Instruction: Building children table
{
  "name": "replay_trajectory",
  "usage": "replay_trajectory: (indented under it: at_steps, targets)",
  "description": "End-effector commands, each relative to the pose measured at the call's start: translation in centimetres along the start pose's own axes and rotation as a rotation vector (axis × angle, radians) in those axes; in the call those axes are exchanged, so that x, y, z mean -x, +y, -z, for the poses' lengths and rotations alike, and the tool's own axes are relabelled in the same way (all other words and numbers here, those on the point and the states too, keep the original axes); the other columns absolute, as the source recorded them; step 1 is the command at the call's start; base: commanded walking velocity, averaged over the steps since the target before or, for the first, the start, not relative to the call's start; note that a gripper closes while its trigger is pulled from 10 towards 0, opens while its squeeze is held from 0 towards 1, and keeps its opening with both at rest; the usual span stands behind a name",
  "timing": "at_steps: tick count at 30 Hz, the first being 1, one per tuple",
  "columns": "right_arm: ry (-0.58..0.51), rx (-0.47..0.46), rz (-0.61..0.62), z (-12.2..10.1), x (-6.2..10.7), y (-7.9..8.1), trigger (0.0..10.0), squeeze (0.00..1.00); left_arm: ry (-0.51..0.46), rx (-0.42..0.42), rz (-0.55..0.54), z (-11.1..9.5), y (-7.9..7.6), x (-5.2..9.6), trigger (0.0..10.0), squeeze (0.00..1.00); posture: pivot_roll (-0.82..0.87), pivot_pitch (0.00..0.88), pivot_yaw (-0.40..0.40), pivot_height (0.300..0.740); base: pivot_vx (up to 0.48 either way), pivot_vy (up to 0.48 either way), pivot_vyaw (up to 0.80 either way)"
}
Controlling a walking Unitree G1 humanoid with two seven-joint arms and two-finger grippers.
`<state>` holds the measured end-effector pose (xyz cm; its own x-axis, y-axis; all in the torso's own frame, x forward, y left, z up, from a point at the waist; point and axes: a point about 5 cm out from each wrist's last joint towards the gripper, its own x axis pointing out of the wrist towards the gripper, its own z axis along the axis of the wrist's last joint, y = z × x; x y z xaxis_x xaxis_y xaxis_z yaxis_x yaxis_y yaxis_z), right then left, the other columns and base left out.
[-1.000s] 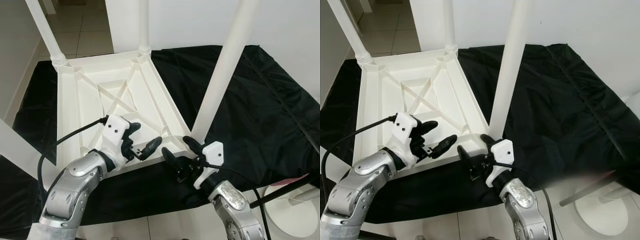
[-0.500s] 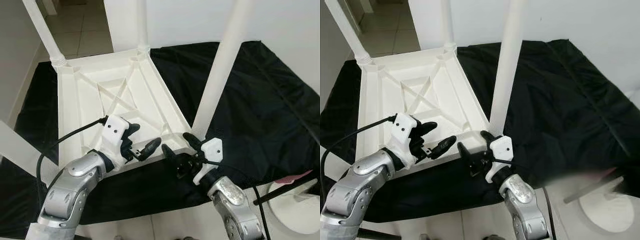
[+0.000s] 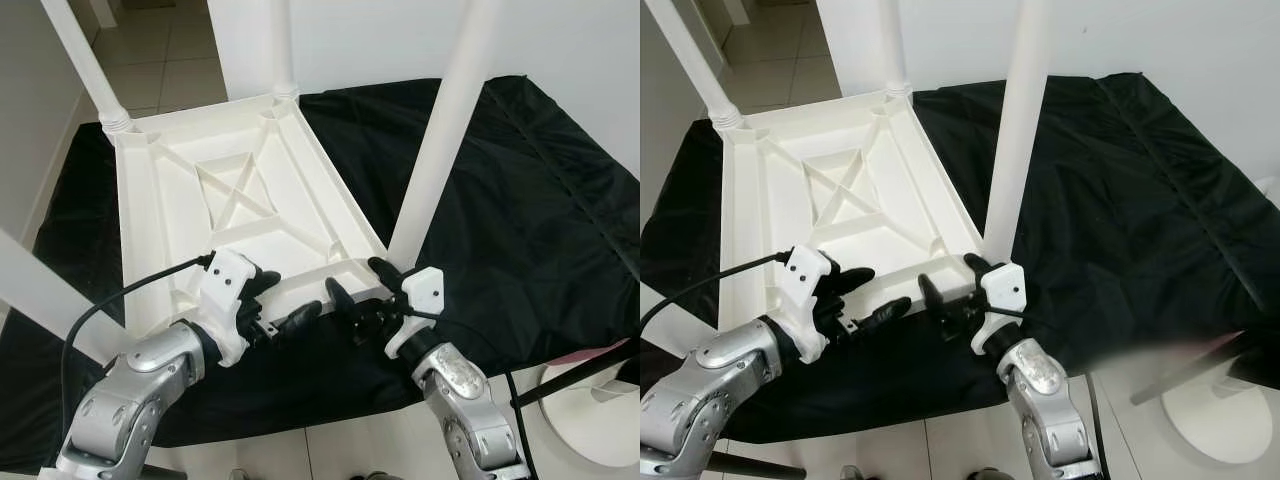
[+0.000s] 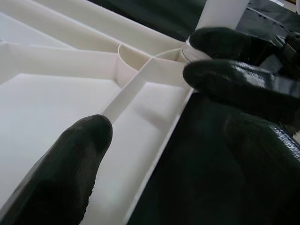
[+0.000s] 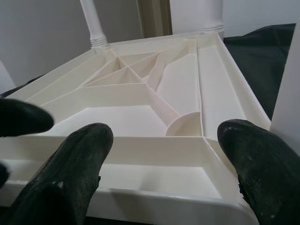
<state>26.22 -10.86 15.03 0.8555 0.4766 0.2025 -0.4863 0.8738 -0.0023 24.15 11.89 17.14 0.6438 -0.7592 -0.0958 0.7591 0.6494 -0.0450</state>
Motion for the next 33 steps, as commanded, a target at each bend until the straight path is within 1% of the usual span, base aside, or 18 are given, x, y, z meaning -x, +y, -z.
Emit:
replay_trajectory:
  at_steps: [1, 2, 3, 4, 6, 10, 13, 14, 18, 19, 22, 24, 26, 27, 28, 29, 32, 33]
  targets:
    - [0.002, 0.007, 0.03, 0.1, 0.0, -0.9, 10.0, 0.0, 0.016, 0.002, 0.082, 0.1, -0.7, 0.5, 10.0, 0.0, -0.02, 0.124, 0.032, 0.74, 0.0, 0.0, 0.0]
    - [0.0, 0.022, 0.05, 0.0, -0.1, -1.6, 10.0, 0.0, 0.029, 0.005, 0.102, 0.3, -1.0, 0.9, 10.0, 0.0, -0.01, 0.121, 0.032, 0.74, 0.0, 0.0, 0.0]
    - [0.0, 0.022, 0.05, 0.0, -0.1, -1.6, 10.0, 0.0, 0.029, 0.005, 0.102, 0.3, -1.0, 0.9, 10.0, 0.0, -0.01, 0.121, 0.032, 0.74, 0.0, 0.0, 0.0]
    - [0.0, 0.032, 0.063, 0.0, -0.2, -2.0, 10.0, 0.0, 0.037, 0.007, 0.116, 0.4, -1.2, 1.2, 10.0, 0.0, -0.01, 0.121, 0.032, 0.74, 0.0, 0.0, 0.0]
    - [0.0, 0.032, 0.063, 0.0, -0.2, -2.0, 10.0, 0.0, 0.037, 0.007, 0.116, 0.4, -1.2, 1.2, 10.0, 0.0, -0.01, 0.121, 0.032, 0.74, 0.0, 0.0, 0.0]
    - [-0.02, 0.048, 0.17, -0.2, -0.7, -4.4, 10.0, 0.0, 0.067, -0.019, 0.148, 0.6, -2.0, 2.1, 10.0, 0.0, 0.0, 0.114, 0.031, 0.74, 0.0, 0.0, 0.0]
    - [-0.039, 0.046, 0.203, -0.5, -1.2, -4.9, 10.0, 0.0, 0.068, -0.036, 0.146, 0.7, -2.2, 2.2, 10.0, 0.0, 0.0, 0.114, 0.031, 0.74, 0.0, 0.0, 0.0]
    - [-0.053, 0.042, 0.226, -0.7, -1.6, -5.2, 10.0, 0.0, 0.049, -0.045, 0.141, 0.6, -2.3, 2.2, 10.0, 0.0, 0.01, 0.111, 0.024, 0.74, 0.0, 0.0, 0.0]
    - [-0.07, 0.037, 0.253, -0.9, -2.0, -5.6, 10.0, 0.0, 0.052, -0.047, 0.146, 0.7, -2.5, 2.2, 10.0, 0.0, 0.02, 0.112, 0.016, 0.74, 0.0, 0.0, 0.0]
    - [-0.066, 0.03, 0.273, -0.7, -1.9, -6.3, 10.0, 0.0, 0.06, -0.047, 0.16, 0.8, -2.6, 2.5, 10.0, 0.0, 0.02, 0.107, 0.007, 0.74, 0.0, 0.0, 0.0]
    - [-0.062, 0.038, 0.281, -0.6, -1.8, -6.8, 10.0, 0.0, 0.058, -0.042, 0.166, 0.7, -2.6, 2.7, 10.0, 0.0, 0.02, 0.104, 0.008, 0.74, 0.0, 0.0, 0.0]
    - [-0.058, 0.057, 0.299, -0.6, -1.6, -7.7, 10.0, 0.0, 0.061, -0.034, 0.179, 0.5, -2.6, 3.2, 10.0, 0.0, 0.02, 0.104, 0.008, 0.74, 0.0, 0.0, 0.0]
    - [-0.058, 0.057, 0.299, -0.6, -1.6, -7.7, 10.0, 0.0, 0.061, -0.034, 0.179, 0.5, -2.6, 3.2, 10.0, 0.0, 0.02, 0.104, 0.008, 0.74, 0.0, 0.0, 0.0]
    - [-0.058, 0.067, 0.311, -0.7, -1.5, -8.2, 10.0, 0.0, 0.067, -0.03, 0.186, 0.5, -2.5, 3.4, 10.0, 0.0, 0.02, 0.1, 0.01, 0.74, 0.0, 0.0, 0.0]
    - [-0.058, 0.067, 0.311, -0.7, -1.5, -8.2, 10.0, 0.0, 0.067, -0.03, 0.186, 0.5, -2.5, 3.4, 10.0, 0.0, 0.02, 0.1, 0.01, 0.74, 0.0, 0.0, 0.0]
    - [-0.057, 0.076, 0.326, -0.7, -1.3, -8.8, 10.0, 0.0, 0.08, -0.029, 0.199, 0.6, -2.5, 3.8, 10.0, 0.0, 0.02, 0.098, 0.012, 0.74, 0.0, 0.0, 0.0]
    - [-0.057, 0.083, 0.338, -0.7, -1.2, -9.3, 10.0, 0.0, 0.09, -0.033, 0.21, 0.7, -2.4, 4.2, 10.0, 0.0, 0.02, 0.098, 0.012, 0.74, 0.0, 0.0, 0.0]
    - [-0.055, 0.09, 0.35, -0.8, -1.0, -9.7, 10.0, 0.0, 0.1, -0.033, 0.216, 0.6, -2.4, 4.6, 10.0, 0.0, 0.03, 0.097, 0.008, 0.74, 0.0, 0.0, 0.0]
